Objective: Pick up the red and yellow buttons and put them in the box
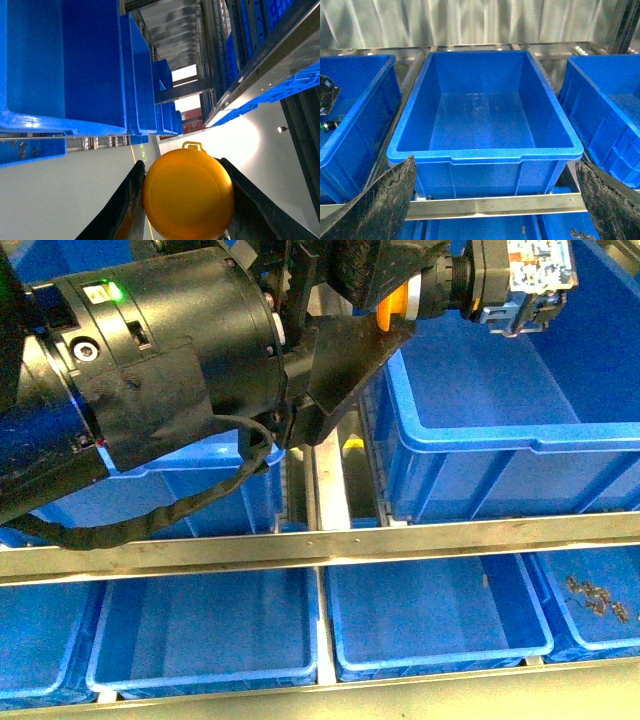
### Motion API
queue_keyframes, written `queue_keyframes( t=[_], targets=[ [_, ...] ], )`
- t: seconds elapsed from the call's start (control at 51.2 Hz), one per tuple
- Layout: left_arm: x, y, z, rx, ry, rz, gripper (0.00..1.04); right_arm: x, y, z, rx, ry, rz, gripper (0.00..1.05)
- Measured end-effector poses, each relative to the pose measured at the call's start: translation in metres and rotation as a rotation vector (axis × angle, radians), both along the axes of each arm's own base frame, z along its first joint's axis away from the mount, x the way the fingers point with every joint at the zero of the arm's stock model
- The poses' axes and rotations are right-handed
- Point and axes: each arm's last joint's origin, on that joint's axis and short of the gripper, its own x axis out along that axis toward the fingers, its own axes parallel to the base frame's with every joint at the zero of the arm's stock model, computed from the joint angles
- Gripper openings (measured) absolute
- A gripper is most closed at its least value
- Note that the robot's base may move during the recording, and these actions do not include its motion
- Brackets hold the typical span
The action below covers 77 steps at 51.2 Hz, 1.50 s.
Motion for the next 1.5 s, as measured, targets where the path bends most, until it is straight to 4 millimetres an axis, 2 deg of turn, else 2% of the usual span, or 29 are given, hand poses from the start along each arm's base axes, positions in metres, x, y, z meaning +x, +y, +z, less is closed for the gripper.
queue_keyframes(
  t=[0.234, 0.332, 0.449, 0.586, 0.742, 0.898, 1.113, 1.21, 1.503],
  targets=[
    [-0.010, 0.001, -0.008, 0.022, 0.017, -0.025, 0.33, 0.002, 0.001, 0.000, -0.024, -0.026, -0.035, 0.97],
    [-0.014, -0.001, -0.009, 0.031, 0.017, -0.035, 0.33, 0.008, -0.009, 0.023, -0.067, -0.217, -0.395, 0.97],
    [-0.016, -0.004, -0.010, 0.043, 0.017, -0.044, 0.33, 0.020, -0.028, 0.032, -0.003, -0.243, -0.570, 0.97],
    [-0.018, -0.005, -0.010, 0.046, 0.012, -0.044, 0.33, 0.041, -0.049, 0.040, 0.194, -0.149, -0.589, 0.97],
    [-0.020, 0.000, -0.011, 0.034, -0.002, -0.023, 0.33, 0.061, -0.063, 0.053, 0.522, -0.134, -0.548, 0.97],
    [-0.024, 0.006, -0.015, 0.032, -0.002, -0.017, 0.33, 0.077, -0.069, 0.047, 0.886, -0.101, -0.514, 0.97],
    [-0.023, 0.009, -0.016, 0.032, 0.009, -0.008, 0.33, 0.096, -0.064, 0.029, 1.268, -0.074, -0.491, 0.97],
    [-0.023, 0.009, -0.017, 0.032, 0.010, -0.010, 0.33, 0.104, -0.052, 0.018, 1.435, -0.071, -0.463, 0.97],
    [-0.023, 0.010, -0.017, 0.032, 0.013, -0.019, 0.33, 0.118, -0.017, 0.020, 1.585, -0.091, -0.269, 0.97]
  ],
)
